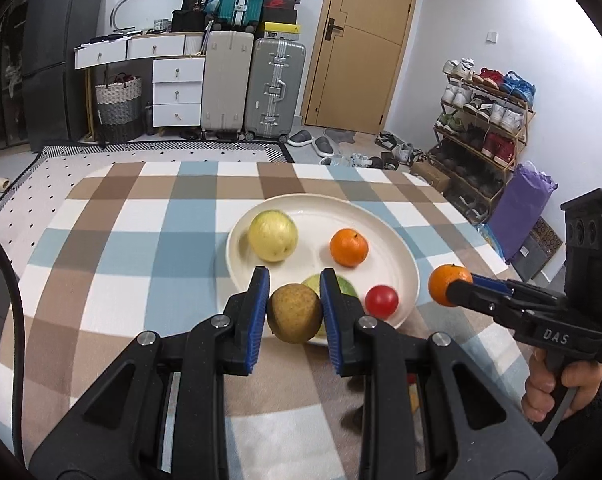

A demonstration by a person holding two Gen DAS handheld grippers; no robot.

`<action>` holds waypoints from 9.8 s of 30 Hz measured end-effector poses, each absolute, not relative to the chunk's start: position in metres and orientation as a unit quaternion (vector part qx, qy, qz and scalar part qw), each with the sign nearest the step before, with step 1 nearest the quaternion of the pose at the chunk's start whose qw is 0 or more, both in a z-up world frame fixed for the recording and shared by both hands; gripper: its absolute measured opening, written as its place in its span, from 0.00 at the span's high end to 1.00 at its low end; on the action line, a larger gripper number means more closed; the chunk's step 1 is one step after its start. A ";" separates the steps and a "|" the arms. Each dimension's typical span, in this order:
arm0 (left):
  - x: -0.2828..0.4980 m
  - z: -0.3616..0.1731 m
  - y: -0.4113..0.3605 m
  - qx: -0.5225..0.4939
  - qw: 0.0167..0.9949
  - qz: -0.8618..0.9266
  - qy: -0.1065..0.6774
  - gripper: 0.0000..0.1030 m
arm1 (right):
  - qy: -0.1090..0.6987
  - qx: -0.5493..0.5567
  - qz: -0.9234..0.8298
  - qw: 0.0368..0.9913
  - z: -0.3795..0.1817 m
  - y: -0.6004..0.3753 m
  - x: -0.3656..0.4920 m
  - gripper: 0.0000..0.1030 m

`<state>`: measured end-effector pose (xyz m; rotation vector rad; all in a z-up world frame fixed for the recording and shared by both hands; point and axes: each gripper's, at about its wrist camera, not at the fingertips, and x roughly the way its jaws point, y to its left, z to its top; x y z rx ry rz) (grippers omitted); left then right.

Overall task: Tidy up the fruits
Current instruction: 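Carry the brown fruit and orange over the white plate with both grippers, then lower both fruits into the white plate and open both grippers, then move both grippers back toward the loose dark plums and red tomato, then grasp a dark plum with the left gripper while the right gripper grasps a red tomato, then carry the plum and tomato into the white plate and open both grippers, then withdraw both grippers toward the last plum and small brown fruit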

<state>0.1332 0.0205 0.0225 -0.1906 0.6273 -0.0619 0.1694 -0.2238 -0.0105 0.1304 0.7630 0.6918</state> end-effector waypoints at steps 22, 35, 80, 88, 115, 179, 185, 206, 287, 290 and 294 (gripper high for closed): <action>0.183 0.006 0.019 -0.082 0.953 -0.006 0.291 0.77 | 0.366 0.064 0.303 0.878 -0.017 -0.193 0.203 0.61; 0.194 -0.011 0.020 -0.077 0.952 0.000 0.297 0.77 | 0.369 0.051 0.291 0.881 -0.030 -0.189 0.213 0.61; 0.121 -0.009 0.021 -0.076 0.944 0.016 0.322 0.01 | 0.381 -0.010 0.286 0.879 -0.029 -0.197 0.178 0.00; 0.107 -0.015 0.005 -0.048 0.936 -0.009 0.347 0.01 | 0.409 -0.032 0.290 0.865 -0.034 -0.203 0.164 0.00; 0.107 -0.040 -0.025 0.016 0.896 -0.096 0.434 0.01 | 0.431 -0.061 0.313 0.844 -0.044 -0.199 0.154 0.00; 0.104 -0.022 0.001 -0.057 0.914 -0.114 0.384 0.77 | 0.442 -0.008 0.377 0.814 -0.044 -0.187 0.150 0.68; 0.102 -0.015 0.010 -0.072 0.924 -0.098 0.362 0.77 | 0.421 0.003 0.371 0.828 -0.036 -0.195 0.149 0.68; 0.114 0.001 0.025 -0.098 0.942 -0.044 0.317 0.77 | 0.365 0.039 0.336 0.868 -0.012 -0.210 0.158 0.68; 0.100 -0.002 0.001 -0.061 0.947 -0.007 0.317 0.01 | 0.378 -0.081 0.340 0.857 -0.029 -0.190 0.128 0.00; 0.100 -0.004 -0.005 -0.048 0.947 -0.010 0.317 0.01 | 0.389 -0.089 0.341 0.851 -0.034 -0.186 0.127 0.00; 0.101 -0.006 -0.007 -0.045 0.946 -0.011 0.321 0.01 | 0.388 -0.089 0.347 0.849 -0.034 -0.186 0.125 0.00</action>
